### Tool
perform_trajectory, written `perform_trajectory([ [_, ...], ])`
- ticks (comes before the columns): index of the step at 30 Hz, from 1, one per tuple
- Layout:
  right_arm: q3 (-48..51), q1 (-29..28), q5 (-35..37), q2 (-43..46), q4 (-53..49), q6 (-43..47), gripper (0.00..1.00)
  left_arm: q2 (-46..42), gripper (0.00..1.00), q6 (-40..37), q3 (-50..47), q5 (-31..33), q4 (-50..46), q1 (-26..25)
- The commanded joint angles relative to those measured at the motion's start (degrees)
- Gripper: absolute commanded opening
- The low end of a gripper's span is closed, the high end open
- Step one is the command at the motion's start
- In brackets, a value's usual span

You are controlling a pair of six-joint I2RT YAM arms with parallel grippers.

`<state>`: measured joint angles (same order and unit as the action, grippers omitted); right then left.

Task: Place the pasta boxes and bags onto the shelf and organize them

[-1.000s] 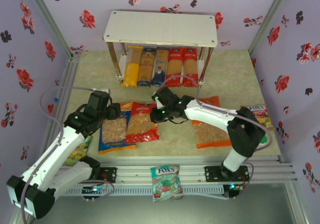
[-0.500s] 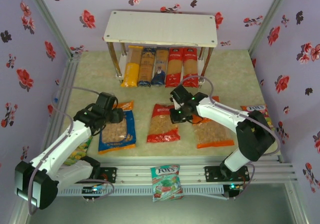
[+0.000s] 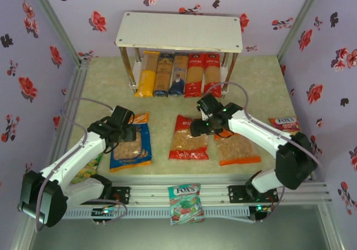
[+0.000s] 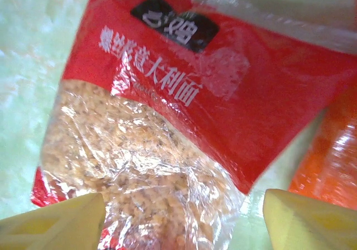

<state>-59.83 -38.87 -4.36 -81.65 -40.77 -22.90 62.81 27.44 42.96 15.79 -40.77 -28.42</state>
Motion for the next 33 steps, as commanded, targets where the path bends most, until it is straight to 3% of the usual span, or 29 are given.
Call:
perform_trajectory([
  [1, -1.4, 0.3, 5.8, 5.0, -3.5, 0.4, 0.77, 1.0, 0.66, 1.8, 0.2, 1.9, -1.6, 0.5],
  [10, -2.6, 0.4, 10.2, 13.1, -4.0, 1.0, 0.84, 1.7, 0.65, 5.0, -2.6, 0.2, -0.1, 0.4],
  [25, -2.7, 0.6, 8.4, 12.7, -1.1, 1.9, 0.86, 3.6, 0.64, 9.1, -8.0, -2.7, 1.9, -1.3],
  [33, -1.8, 0.8, 8.7, 12.7, -0.8, 1.9, 0.86, 10.4, 0.63, 10.4, -9.1, -7.1, 10.9, -3.3],
])
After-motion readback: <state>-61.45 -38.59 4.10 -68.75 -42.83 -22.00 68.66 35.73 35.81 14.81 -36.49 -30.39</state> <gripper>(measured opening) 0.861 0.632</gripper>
